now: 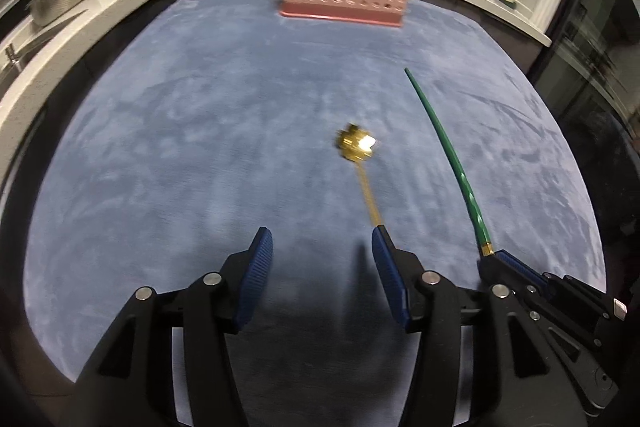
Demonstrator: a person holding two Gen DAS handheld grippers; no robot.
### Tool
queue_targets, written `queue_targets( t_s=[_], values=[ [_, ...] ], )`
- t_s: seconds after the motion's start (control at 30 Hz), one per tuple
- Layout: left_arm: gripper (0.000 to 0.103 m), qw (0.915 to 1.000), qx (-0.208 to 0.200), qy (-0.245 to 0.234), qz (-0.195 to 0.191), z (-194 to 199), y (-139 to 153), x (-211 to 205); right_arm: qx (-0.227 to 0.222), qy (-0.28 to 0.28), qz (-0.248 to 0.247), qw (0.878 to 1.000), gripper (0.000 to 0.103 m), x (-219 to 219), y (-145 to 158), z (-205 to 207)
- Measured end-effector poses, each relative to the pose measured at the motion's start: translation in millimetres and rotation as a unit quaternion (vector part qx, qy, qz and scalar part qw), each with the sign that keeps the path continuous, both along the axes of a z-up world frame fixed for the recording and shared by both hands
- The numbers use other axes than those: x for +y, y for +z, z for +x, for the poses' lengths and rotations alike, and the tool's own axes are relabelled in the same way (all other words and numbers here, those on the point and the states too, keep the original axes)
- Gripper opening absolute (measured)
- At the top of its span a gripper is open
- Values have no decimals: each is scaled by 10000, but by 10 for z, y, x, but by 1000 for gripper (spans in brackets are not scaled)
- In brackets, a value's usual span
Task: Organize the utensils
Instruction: 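Grasp the green chopstick with the right tool while the left tool grasps the gold spoon, then lift and carry the green chopstick and gold spoon over the pink holder with both tools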
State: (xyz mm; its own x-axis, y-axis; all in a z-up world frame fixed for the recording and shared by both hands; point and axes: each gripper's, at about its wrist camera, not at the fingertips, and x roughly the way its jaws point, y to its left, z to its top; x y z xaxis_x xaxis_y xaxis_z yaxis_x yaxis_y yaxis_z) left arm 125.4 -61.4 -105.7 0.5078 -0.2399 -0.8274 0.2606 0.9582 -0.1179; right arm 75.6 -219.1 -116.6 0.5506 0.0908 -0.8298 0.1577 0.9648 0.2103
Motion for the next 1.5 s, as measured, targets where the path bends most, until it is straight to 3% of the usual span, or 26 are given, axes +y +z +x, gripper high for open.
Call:
queue_targets(
  t_s=[0.3,0.4,0.63,0.83,1.1,1.5],
  values=[
    [48,9996,151,-243,25,-101,-154,-231,12,-78,130,9999,7,-67,-16,-81],
    [42,9996,2,-234,176,-139,-180,-247,11,-58,145,9999,7,-62,-26,-88],
    [10,9996,9,-283,92,-164,-178,-196,-4,-64,186,9998,7,-58,-24,-104],
    [10,9995,36,-304,8,-193,-136,-173,-13,-33,183,9998,7,-32,-14,-117],
    [8,9991,-262,-216,-249,-233,228,-68,-127,-33,227,9997,7,-20,150,-152],
    [3,9946,-838,-177,-583,-124,883,46,-970,-99,262,9949,7,-107,885,-112]
  ],
)
